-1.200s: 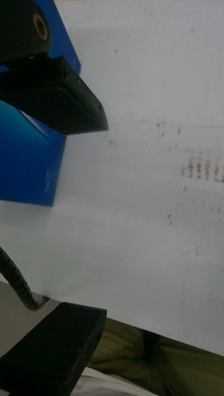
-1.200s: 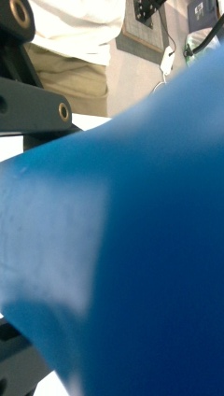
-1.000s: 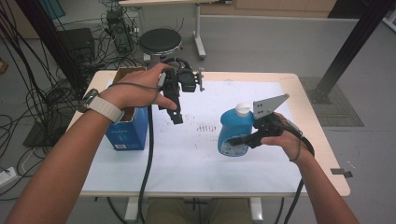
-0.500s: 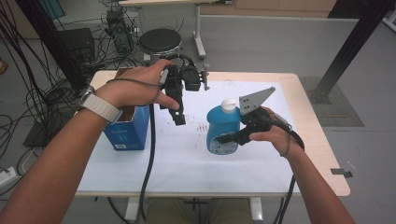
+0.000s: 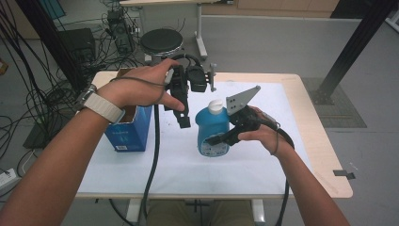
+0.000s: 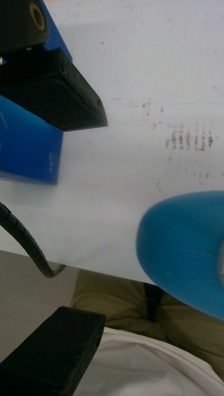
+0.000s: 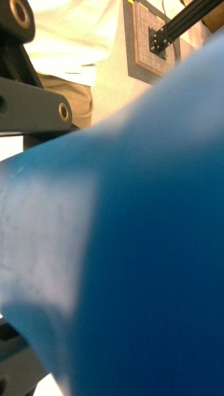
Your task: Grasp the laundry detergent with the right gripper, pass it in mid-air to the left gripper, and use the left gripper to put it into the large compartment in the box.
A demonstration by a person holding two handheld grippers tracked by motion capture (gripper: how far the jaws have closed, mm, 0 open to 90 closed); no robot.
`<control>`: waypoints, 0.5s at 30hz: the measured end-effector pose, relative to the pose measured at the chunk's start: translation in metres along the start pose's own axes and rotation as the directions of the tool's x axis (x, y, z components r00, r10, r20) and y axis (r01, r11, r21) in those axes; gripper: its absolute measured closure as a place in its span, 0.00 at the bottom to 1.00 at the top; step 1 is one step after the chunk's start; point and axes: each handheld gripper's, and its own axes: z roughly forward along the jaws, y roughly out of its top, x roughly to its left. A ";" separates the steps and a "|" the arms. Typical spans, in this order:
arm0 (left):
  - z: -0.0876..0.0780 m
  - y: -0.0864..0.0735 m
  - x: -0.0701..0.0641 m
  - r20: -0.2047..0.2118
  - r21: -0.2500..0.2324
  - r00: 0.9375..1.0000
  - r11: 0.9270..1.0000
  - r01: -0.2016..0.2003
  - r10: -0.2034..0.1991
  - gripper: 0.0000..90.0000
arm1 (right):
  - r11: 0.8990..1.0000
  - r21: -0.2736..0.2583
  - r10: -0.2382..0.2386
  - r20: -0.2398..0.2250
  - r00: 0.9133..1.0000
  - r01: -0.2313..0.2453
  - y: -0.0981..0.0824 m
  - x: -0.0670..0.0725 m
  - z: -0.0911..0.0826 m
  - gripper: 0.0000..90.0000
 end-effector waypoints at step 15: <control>-0.001 0.014 0.002 0.032 -0.024 0.999 1.000 -0.007 0.008 0.06 | 1.000 0.017 0.000 -0.023 1.000 0.001 0.005 -0.004 0.017 0.49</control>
